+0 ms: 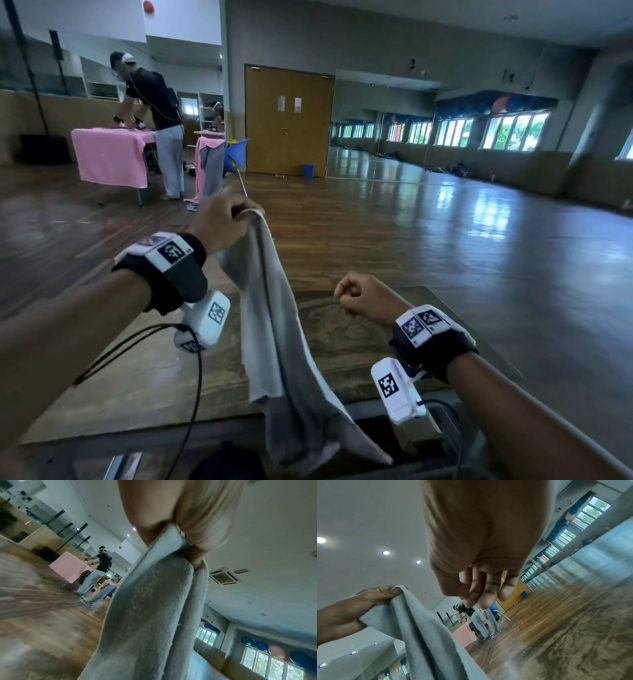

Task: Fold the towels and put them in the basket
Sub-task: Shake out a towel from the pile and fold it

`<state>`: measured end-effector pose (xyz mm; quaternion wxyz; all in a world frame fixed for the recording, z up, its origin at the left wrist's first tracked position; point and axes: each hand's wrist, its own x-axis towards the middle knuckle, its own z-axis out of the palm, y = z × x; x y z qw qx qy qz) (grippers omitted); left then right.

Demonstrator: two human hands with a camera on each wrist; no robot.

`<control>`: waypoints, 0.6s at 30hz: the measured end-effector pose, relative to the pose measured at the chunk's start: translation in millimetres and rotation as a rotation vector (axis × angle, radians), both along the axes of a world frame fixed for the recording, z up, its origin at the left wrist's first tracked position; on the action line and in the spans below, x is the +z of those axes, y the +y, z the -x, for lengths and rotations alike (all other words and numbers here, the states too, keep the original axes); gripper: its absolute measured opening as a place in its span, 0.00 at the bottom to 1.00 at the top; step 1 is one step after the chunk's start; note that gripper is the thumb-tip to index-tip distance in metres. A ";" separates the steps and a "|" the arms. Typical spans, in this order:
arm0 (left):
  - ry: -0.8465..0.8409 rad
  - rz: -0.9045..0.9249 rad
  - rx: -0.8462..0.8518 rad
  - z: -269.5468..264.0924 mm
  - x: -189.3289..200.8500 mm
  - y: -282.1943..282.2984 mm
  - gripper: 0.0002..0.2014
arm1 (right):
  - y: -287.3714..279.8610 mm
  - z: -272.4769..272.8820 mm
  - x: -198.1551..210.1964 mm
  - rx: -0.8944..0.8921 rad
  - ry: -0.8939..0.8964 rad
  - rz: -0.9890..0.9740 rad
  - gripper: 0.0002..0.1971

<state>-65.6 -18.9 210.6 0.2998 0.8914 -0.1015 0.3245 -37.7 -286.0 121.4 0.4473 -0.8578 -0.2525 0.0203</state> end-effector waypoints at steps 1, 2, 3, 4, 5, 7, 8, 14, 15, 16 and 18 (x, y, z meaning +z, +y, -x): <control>0.000 0.000 0.003 -0.1 3.9 3.7 0.08 | 0.0 1.5 -2.3 0.007 0.013 -0.003 0.08; 0.001 -0.007 -0.010 0.4 7.3 4.4 0.08 | 1.7 3.1 -4.1 0.012 0.022 -0.014 0.05; 0.005 -0.020 -0.034 1.5 10.4 2.1 0.07 | 5.7 4.9 -5.0 0.019 0.022 -0.022 0.02; 0.015 -0.041 -0.061 2.8 13.0 -3.0 0.07 | 11.4 6.4 -5.1 0.022 0.011 -0.021 0.03; 0.028 -0.072 -0.085 4.0 15.0 -9.4 0.07 | 18.7 7.1 -5.0 0.029 0.000 -0.014 0.09; 0.062 -0.127 -0.133 6.5 18.6 -22.0 0.08 | 35.7 10.2 -0.5 0.038 -0.014 -0.029 0.17; 0.084 -0.132 -0.168 7.2 19.8 -26.8 0.07 | 43.3 12.6 3.1 0.042 -0.034 -0.047 0.17; 0.098 -0.119 -0.222 6.0 25.2 -25.7 0.05 | 48.1 15.9 11.4 0.001 -0.195 -0.068 0.03; 0.109 -0.140 -0.203 5.2 26.2 -20.8 0.06 | 43.5 14.2 9.0 -0.051 -0.212 -0.087 0.04; 0.133 -0.167 -0.194 4.3 26.8 -15.7 0.06 | 38.4 12.4 6.1 -0.113 -0.223 -0.110 0.04; 0.185 -0.198 -0.206 2.4 25.3 -7.9 0.06 | 26.8 10.1 -0.2 -0.225 -0.227 -0.125 0.04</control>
